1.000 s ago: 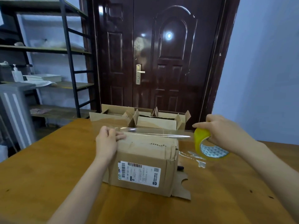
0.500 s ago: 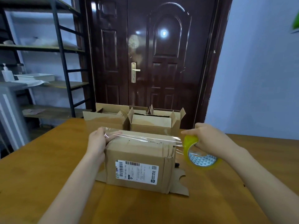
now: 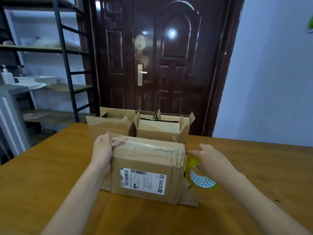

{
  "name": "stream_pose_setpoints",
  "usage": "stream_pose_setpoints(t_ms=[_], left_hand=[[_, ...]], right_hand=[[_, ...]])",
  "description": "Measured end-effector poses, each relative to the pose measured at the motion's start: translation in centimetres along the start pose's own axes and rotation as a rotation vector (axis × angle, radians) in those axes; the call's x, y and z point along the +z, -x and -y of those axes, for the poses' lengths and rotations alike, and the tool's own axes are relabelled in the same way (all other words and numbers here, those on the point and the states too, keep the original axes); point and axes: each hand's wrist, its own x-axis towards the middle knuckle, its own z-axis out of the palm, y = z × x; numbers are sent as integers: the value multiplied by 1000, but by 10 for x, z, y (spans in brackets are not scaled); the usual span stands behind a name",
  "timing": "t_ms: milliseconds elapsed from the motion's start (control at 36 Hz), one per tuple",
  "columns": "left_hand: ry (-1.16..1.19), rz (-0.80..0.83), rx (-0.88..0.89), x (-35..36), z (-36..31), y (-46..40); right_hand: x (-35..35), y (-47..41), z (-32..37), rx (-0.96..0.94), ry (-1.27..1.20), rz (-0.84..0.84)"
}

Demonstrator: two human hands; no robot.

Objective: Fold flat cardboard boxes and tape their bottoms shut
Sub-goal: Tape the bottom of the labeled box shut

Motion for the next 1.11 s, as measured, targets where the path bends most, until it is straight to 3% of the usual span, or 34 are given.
stream_pose_setpoints(t_ms=[222, 500, 722, 861, 1028, 1111], left_hand=[[61, 19, 36, -2, 4, -7], [-127, 98, -52, -17, 12, -26], [-98, 163, -312, -19, 32, -25], [-174, 166, -348, -26, 49, -28], [-331, 188, -200, -32, 53, -35], [-458, 190, 99, -33, 45, -33]], right_hand=[[10, 0, 2, 19, -23, -19], [11, 1, 2, 16, -77, -32], [14, 2, 1, 7, -125, -60], [18, 0, 5, 31, -149, -75], [21, -2, 10, 56, -136, -86], [22, 0, 8, 50, -140, -85]])
